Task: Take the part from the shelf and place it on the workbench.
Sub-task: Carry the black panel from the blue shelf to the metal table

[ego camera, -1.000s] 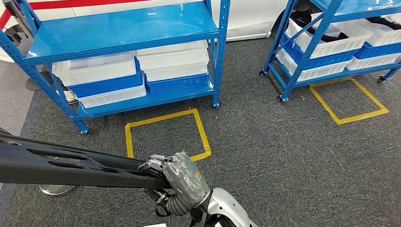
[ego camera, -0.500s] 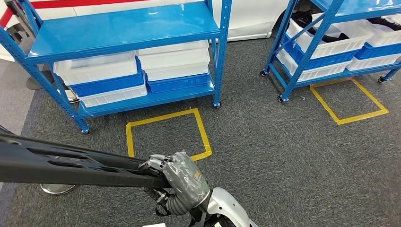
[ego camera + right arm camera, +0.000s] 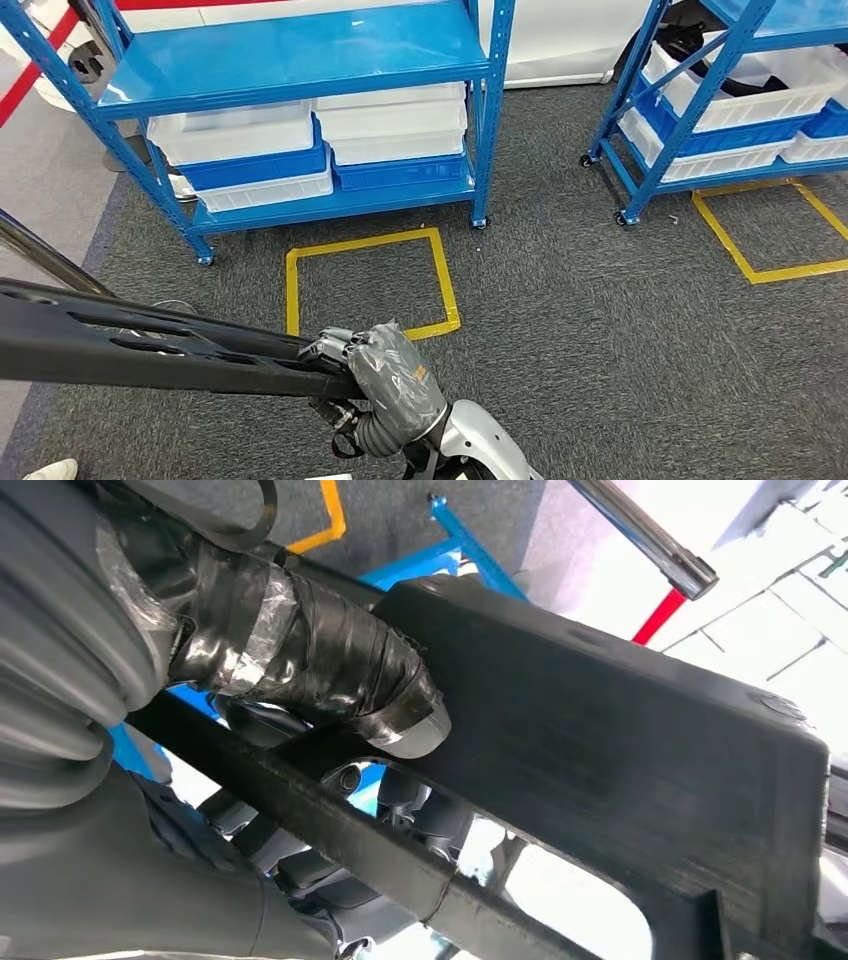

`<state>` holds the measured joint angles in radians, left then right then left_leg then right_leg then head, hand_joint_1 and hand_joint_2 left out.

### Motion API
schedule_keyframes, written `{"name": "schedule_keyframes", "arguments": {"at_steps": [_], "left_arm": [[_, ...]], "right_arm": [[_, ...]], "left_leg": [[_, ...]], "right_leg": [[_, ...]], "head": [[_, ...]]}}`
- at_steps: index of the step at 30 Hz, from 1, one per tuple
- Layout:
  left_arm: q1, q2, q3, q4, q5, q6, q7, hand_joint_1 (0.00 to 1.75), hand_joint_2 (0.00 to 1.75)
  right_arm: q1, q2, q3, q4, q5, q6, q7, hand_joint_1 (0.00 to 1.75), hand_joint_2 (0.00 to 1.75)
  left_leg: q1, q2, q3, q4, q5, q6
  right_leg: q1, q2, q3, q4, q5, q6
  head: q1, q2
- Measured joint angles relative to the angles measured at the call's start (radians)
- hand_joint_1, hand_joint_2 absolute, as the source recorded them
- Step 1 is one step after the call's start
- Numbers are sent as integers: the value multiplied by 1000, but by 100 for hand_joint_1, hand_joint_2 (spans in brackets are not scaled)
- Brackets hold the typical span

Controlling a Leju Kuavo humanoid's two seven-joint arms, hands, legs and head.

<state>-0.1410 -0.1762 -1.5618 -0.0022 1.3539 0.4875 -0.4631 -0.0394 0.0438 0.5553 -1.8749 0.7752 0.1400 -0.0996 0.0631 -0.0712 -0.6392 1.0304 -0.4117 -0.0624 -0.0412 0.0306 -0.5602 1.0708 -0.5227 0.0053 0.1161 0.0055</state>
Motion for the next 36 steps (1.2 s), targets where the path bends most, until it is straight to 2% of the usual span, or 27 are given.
{"name": "schedule_keyframes", "arguments": {"at_steps": [2,4,5,6,7,8,10,11,12,14,16,18,19,20,21,22,23,25,26,27,29,30,31,33,34,35,36], "left_arm": [[-1,0,0,0,1,0,0,0,175],[-3,0,0,0,1,0,0,0,175],[-4,0,0,0,1,0,0,0,175],[-4,0,0,0,1,0,0,0,175],[-3,0,0,0,1,0,0,0,175],[-3,0,0,0,1,0,0,0,175],[-4,2,0,1,-1,0,1,0,175],[-5,2,0,1,-1,0,1,0,175],[-6,2,0,2,-2,0,1,0,175],[-3,2,0,2,-3,0,2,0,175],[-2,2,0,2,-4,1,2,0,175],[-5,1,0,2,-6,0,2,0,175],[-6,1,0,2,-7,0,2,0,175],[-5,0,0,2,-8,0,2,0,175],[-4,0,0,2,-9,0,3,0,175],[-3,0,0,2,-9,0,3,0,175],[-3,0,0,2,-10,0,4,0,175],[-4,0,0,2,-11,0,5,0,175],[-5,0,0,2,-11,0,5,0,175],[-5,0,0,2,-12,0,5,0,175],[-4,0,0,2,-12,1,6,0,175],[-3,0,0,2,-13,1,6,0,175],[-2,0,0,2,-13,1,7,0,175],[-4,-1,0,2,-14,2,8,0,175],[-5,-1,0,2,-14,2,8,0,175],[-5,-1,0,2,-14,2,8,0,175],[-5,-1,0,2,-14,2,9,0,175]], "right_arm": [[0,1,0,0,0,0,0,175,175],[1,1,0,0,0,0,0,175,175],[1,1,0,0,1,0,0,175,175],[1,1,0,1,2,0,0,175,175],[1,1,0,1,2,0,0,175,175],[1,1,0,1,3,0,0,175,175],[1,1,0,0,4,0,0,175,175],[0,1,0,0,4,0,0,175,175],[0,2,0,0,5,0,0,175,175],[0,2,0,-1,8,0,1,175,175],[-1,2,0,-3,11,-1,1,175,175],[1,1,-2,-4,13,-1,2,175,175],[2,0,-2,-4,13,-1,2,175,175],[4,0,-3,-4,13,-1,3,175,175],[4,-1,-3,-4,13,-1,3,175,175],[5,-1,-3,-4,13,-1,3,175,175],[5,-1,-3,-4,14,-1,3,175,175],[5,-1,-4,-4,14,-1,3,175,175],[6,-1,-4,-4,14,-1,3,175,175],[7,-1,-4,-4,15,-1,3,175,175],[8,-1,-5,-5,16,-1,3,175,175],[8,0,-5,-5,17,-1,3,175,175],[7,1,-5,-5,17,-1,3,175,175],[8,2,-5,-6,17,-1,3,175,175],[9,2,-5,-6,17,-1,3,175,175],[10,2,-6,-7,17,-1,3,175,175],[10,2,-6,-7,17,-1,3,175,175]], "left_leg": [[-5,41,-39,88,-58,7],[-14,64,-95,227,-134,16],[-19,65,-109,272,-152,21],[-25,66,-103,282,-152,29],[-32,68,-77,252,-136,40],[-41,75,-35,190,-109,54],[-60,110,39,67,-78,81],[-68,121,57,31,-73,88],[-73,126,60,18,-74,92],[-71,108,62,3,-63,94],[-63,92,72,-18,-49,101],[-58,74,73,-27,-39,107],[-58,64,70,-26,-37,108],[-58,52,68,-23,-37,107],[-58,40,66,-19,-37,106],[-57,27,64,-15,-38,104],[-56,14,63,-10,-40,102],[-55,-11,57,2,-43,92],[-54,-21,52,7,-43,85],[-52,-31,46,8,-42,77],[-49,-49,38,5,-35,62],[-49,-43,34,8,-38,56],[-50,-25,25,25,-49,51],[-51,31,-19,115,-101,43],[-49,49,-50,178,-132,38],[-46,59,-76,233,-153,34],[-44,64,-87,259,-156,31]], "right_leg": [[7,-21,-7,-1,7,-15],[18,-45,-16,-1,10,-22],[24,-58,-20,-1,12,-24],[31,-70,-22,-1,12,-26],[36,-82,-22,-1,13,-28],[42,-92,-21,-1,12,-29],[49,-111,-19,-2,11,-30],[50,-120,-19,-2,12,-28],[49,-129,-18,-4,13,-26],[47,-137,-13,-7,14,-17],[44,-99,-19,18,-9,-7],[37,-48,-61,116,-67,2],[34,-37,-89,176,-95,6],[32,-34,-111,222,-109,10],[29,-33,-120,237,-103,13],[26,-31,-112,216,-78,16],[22,-26,-87,162,-40,18],[15,17,-31,42,9,17],[14,36,-17,7,18,14],[16,50,-13,-5,16,11],[17,34,-14,-12,23,-1],[16,22,-11,-19,26,-7],[13,9,-7,-27,30,-16],[14,-21,-2,-37,34,-27],[15,-36,-3,-37,34,-30],[17,-51,-4,-37,33,-30],[17,-65,-4,-37,32,-29]], "head": [[-1,0],[0,0],[0,0],[0,0],[0,0],[0,0],[0,0],[1,0],[1,0],[0,0],[0,0],[1,0],[1,0],[1,0],[1,0],[1,0],[1,0],[1,0],[1,0],[1,0],[1,0],[0,0],[-1,0],[-4,0],[-5,0],[-5,0],[-5,0]]}}
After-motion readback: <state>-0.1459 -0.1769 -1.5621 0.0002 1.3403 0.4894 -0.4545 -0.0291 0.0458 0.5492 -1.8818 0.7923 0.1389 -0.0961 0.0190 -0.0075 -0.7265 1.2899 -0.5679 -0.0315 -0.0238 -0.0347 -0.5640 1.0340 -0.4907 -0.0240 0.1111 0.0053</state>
